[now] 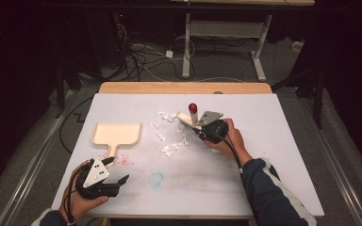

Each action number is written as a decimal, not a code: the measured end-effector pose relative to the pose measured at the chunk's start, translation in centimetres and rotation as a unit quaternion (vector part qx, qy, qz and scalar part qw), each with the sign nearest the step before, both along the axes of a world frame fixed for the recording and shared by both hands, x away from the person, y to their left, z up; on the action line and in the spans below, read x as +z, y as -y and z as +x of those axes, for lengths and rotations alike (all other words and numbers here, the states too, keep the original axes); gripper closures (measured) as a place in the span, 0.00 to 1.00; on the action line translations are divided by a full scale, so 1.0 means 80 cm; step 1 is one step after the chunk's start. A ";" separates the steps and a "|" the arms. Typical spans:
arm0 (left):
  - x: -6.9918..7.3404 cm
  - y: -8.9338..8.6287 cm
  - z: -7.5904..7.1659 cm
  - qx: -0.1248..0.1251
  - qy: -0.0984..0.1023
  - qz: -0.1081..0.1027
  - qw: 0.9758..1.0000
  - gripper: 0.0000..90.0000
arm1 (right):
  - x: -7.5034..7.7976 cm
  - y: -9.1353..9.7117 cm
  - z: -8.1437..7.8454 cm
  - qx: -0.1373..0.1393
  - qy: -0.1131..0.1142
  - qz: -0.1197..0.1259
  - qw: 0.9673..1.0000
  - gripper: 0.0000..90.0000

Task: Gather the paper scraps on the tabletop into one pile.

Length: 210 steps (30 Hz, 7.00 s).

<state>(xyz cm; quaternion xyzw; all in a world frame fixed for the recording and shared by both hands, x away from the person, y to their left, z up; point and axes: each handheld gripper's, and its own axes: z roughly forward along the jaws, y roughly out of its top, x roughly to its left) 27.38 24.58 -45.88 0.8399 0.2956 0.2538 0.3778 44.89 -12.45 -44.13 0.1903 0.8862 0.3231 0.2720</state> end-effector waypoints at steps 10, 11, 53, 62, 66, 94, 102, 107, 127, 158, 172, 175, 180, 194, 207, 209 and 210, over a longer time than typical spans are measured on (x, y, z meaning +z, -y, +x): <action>0.005 0.002 -0.004 0.003 0.009 0.003 1.000 0.25 | 0.035 -0.005 0.016 -0.009 0.031 0.007 0.999 0.75; 0.005 0.001 -0.003 0.006 0.009 0.003 1.000 0.25 | 0.038 -0.008 0.023 -0.009 0.031 0.011 0.999 0.75; -0.001 0.003 -0.004 -0.002 -0.018 0.001 1.000 0.25 | 0.011 -0.047 0.031 0.167 -0.017 -0.037 0.985 0.75; -0.003 0.003 -0.009 -0.009 -0.015 0.011 1.000 0.25 | 0.048 -0.033 0.042 0.082 -0.022 0.051 0.995 0.75; -0.001 -0.004 -0.011 -0.002 -0.007 0.005 1.000 0.25 | 0.055 -0.036 0.042 0.012 -0.053 0.095 0.994 0.75; -0.002 -0.014 -0.020 0.020 -0.014 -0.005 1.000 0.25 | 0.014 -0.178 0.027 0.020 -0.010 -0.028 0.999 0.75; -0.002 -0.014 -0.022 0.016 -0.017 -0.007 1.000 0.25 | 0.020 -0.163 0.012 0.039 -0.052 -0.064 0.996 0.75; -0.003 -0.013 -0.020 0.013 -0.029 -0.010 0.999 0.25 | 0.028 -0.130 0.002 0.030 -0.078 -0.071 0.994 0.75; -0.001 -0.014 -0.016 0.014 -0.026 -0.022 0.999 0.25 | 0.058 -0.067 -0.046 -0.050 -0.106 0.180 0.977 0.75; 0.000 0.000 -0.016 -0.012 -0.020 -0.012 1.000 0.25 | -0.018 -0.036 -0.040 -0.248 -0.131 0.258 0.924 0.74; 0.000 0.002 -0.015 -0.011 -0.021 -0.008 1.000 0.25 | 0.024 -0.032 -0.049 -0.214 -0.080 0.275 0.934 0.75; 0.000 0.001 -0.015 -0.012 -0.020 -0.009 1.000 0.25 | 0.024 -0.044 -0.043 -0.201 -0.093 0.285 0.932 0.75; -0.001 0.000 -0.014 -0.011 -0.021 -0.011 1.000 0.25 | 0.015 -0.076 -0.034 -0.187 -0.112 0.289 0.932 0.75; -0.001 0.000 -0.015 -0.018 -0.021 -0.010 1.000 0.25 | -0.023 -0.104 -0.025 -0.232 -0.133 0.275 0.923 0.75; -0.004 0.009 -0.013 -0.025 -0.029 0.008 0.999 0.25 | -0.009 -0.032 -0.049 -0.269 -0.103 0.280 0.916 0.75; -0.004 0.011 -0.013 -0.025 -0.030 0.009 0.999 0.25 | 0.000 -0.028 -0.056 -0.254 -0.098 0.284 0.919 0.75; -0.003 0.012 -0.012 -0.026 -0.024 0.012 0.999 0.25 | 0.005 -0.026 -0.059 -0.249 -0.092 0.283 0.921 0.75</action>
